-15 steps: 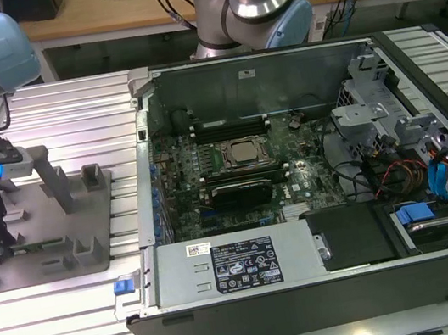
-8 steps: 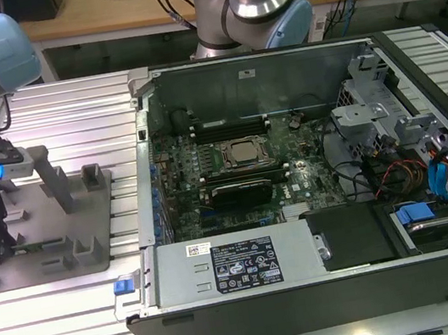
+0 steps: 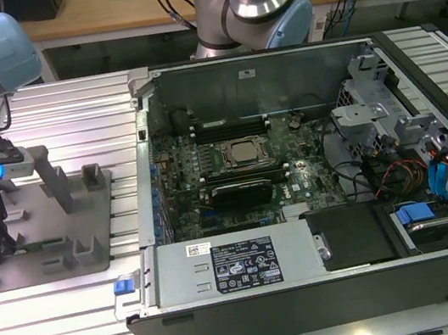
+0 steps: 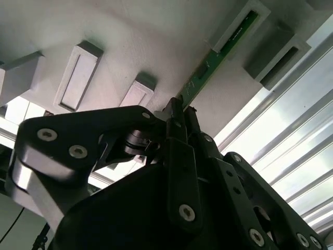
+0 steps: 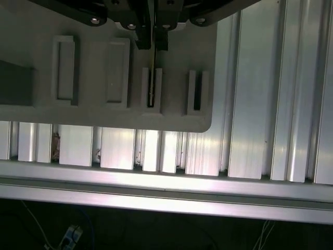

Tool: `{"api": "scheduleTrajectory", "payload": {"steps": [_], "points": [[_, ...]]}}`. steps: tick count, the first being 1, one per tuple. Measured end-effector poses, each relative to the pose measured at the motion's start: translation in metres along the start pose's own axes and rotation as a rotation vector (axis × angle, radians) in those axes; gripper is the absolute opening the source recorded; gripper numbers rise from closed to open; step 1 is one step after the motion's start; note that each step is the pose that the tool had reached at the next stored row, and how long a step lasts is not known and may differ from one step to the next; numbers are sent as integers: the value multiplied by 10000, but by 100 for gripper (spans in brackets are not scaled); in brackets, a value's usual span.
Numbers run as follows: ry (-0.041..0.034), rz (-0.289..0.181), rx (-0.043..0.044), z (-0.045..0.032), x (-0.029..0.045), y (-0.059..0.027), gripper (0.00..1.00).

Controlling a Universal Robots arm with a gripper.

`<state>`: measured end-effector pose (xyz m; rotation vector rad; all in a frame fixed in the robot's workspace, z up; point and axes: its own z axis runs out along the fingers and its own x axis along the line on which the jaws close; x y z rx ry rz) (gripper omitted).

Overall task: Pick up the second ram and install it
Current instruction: 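Pick up the second ram and move it above second insertion slot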

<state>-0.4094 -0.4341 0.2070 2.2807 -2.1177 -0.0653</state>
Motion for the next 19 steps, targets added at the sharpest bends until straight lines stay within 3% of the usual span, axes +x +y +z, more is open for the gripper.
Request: {"api": "scheduleTrajectory", "payload": {"steps": [7, 9, 12, 14, 15, 19], "points": [[9, -204, -8, 1, 0, -4, 16], [10, -227, -9, 0, 0, -4, 9], [12, -263, -9, 0, 0, -4, 9], [-37, 743, 1, 9, 0, -4, 9], [-45, 906, 3, 9, 0, -4, 9], [-27, 464, 6, -3, 0, -4, 9]]}}
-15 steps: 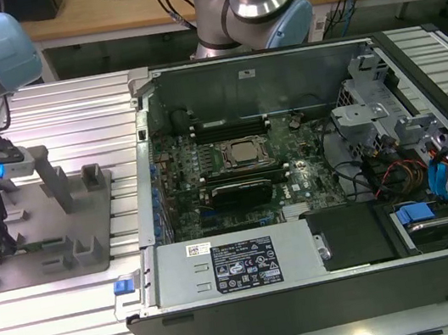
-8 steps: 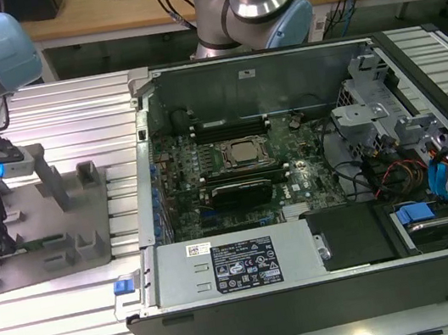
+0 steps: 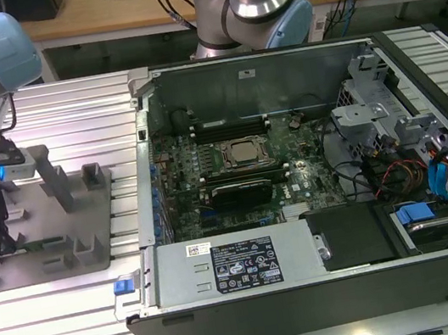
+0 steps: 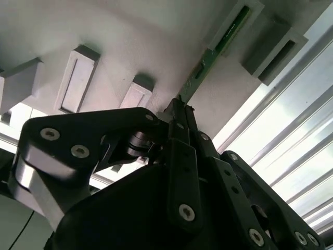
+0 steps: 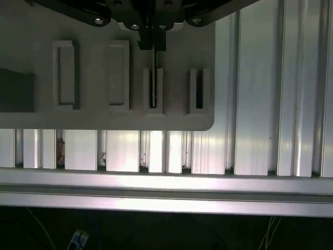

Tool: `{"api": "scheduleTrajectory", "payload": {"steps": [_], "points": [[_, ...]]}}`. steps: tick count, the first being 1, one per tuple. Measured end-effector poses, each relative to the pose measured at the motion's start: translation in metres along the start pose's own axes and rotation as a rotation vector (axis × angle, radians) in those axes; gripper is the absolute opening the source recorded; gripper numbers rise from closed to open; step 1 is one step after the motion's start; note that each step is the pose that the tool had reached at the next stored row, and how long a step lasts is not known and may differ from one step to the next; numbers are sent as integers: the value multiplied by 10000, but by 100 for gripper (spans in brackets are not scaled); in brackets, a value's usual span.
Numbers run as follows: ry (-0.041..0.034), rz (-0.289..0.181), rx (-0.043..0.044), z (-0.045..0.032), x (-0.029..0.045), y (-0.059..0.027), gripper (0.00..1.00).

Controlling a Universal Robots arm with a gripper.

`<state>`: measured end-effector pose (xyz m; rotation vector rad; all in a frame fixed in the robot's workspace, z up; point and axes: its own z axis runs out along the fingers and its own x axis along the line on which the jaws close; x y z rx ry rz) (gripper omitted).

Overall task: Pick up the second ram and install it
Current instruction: 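Pick up the second ram and move it above second insertion slot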

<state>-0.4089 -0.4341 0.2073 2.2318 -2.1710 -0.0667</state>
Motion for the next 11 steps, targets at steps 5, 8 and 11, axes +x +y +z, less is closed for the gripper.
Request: {"api": "scheduleTrajectory", "payload": {"steps": [5, 8, 11], "points": [[-1, 77, -6, -52, 0, 4, 9], [-2, 81, -5, -55, 0, 4, 9], [-2, 81, -5, -56, 0, 4, 9]]}}
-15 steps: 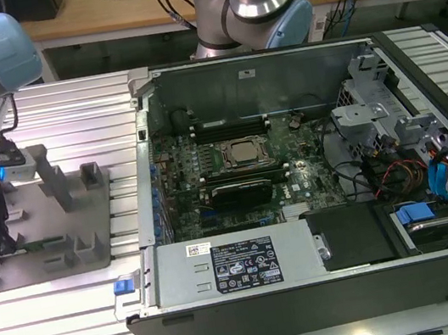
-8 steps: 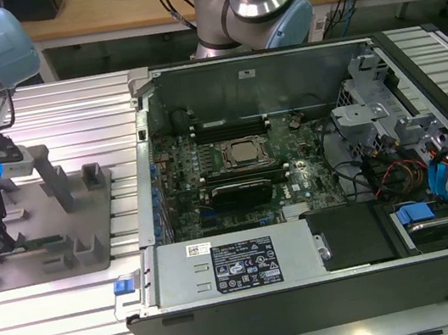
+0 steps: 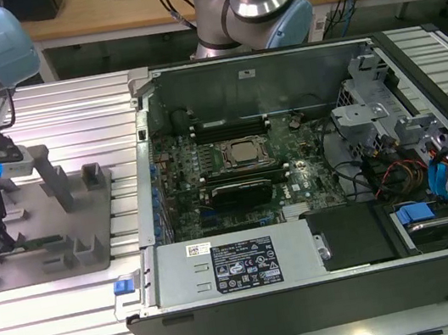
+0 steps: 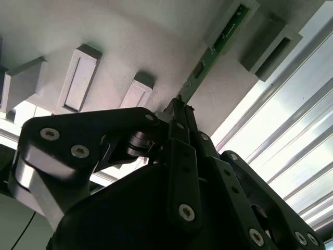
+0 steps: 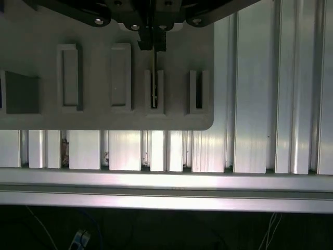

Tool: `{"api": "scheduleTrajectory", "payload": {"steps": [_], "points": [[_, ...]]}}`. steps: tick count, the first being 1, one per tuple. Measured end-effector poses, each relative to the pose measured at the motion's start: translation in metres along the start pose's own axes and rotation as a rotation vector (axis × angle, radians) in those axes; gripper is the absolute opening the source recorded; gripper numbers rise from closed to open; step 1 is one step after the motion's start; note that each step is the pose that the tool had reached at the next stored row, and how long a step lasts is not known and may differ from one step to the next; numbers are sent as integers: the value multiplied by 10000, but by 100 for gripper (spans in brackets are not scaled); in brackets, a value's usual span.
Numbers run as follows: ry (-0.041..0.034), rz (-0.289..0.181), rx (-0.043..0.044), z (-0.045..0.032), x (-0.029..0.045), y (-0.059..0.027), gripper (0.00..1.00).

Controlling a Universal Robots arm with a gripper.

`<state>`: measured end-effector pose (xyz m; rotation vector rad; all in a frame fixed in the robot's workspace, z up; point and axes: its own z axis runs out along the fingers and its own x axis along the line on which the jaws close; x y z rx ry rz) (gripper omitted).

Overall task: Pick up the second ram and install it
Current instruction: 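Pick up the second ram and move it above second insertion slot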

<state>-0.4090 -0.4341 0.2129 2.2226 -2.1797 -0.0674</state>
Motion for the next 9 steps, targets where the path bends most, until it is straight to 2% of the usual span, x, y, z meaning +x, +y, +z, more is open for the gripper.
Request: {"api": "scheduleTrajectory", "payload": {"steps": [9], "points": [[0, 8, 0, -341, -4, 17, 9]]}}
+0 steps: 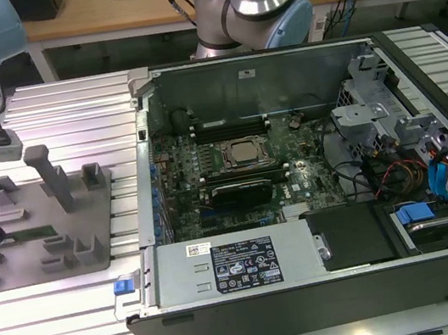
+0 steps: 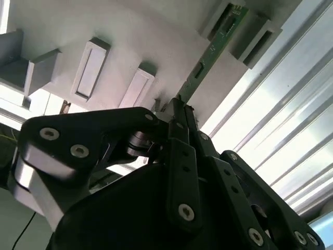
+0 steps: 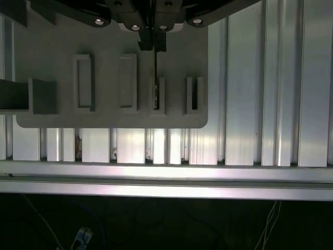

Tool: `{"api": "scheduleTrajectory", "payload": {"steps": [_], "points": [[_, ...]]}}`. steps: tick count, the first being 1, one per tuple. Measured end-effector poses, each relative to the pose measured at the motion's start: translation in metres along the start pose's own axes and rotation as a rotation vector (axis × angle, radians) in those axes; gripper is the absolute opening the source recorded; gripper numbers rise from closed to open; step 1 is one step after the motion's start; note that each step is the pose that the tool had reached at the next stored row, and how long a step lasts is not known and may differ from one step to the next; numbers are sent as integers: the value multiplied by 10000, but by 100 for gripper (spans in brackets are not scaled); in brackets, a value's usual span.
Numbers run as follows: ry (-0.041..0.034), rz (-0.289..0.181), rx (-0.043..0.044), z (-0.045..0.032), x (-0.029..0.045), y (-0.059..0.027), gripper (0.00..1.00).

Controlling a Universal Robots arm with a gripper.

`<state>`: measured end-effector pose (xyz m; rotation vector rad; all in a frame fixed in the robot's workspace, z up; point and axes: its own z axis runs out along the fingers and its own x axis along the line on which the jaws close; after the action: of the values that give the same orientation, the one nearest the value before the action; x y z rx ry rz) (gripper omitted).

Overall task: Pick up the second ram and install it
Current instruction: 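Pick up the second ram and move it above second insertion slot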

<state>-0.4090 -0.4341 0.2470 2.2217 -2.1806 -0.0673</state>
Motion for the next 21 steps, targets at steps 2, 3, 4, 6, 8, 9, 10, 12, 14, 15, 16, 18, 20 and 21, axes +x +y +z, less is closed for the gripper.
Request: {"api": "scheduleTrajectory", "payload": {"steps": [2, 3, 4, 6, 8, 9, 10, 12, 14, 15, 16, 18, 20, 21], "points": [[0, 5, 0, -83, -1, 4, 9], [0, 6, 1, -126, -1, 6, 9], [-1, 6, 0, -153, -2, 8, 9], [0, 6, -1, -218, -2, 11, 9], [0, 6, 0, -269, -3, 14, 9], [0, 7, -1, -293, -3, 15, 9], [-1, 7, 0, -314, -4, 16, 9], [0, 6, 0, -428, -5, 21, 9], [0, 6, 0, -488, -5, 24, 9], [0, 6, 0, -535, -6, 27, 9], [0, 6, 0, -565, -6, 28, 9], [0, 6, -1, -700, -8, 35, 9], [0, 6, 1, -864, -10, 43, 9], [0, 6, 0, -948, -11, 48, 9]]}}
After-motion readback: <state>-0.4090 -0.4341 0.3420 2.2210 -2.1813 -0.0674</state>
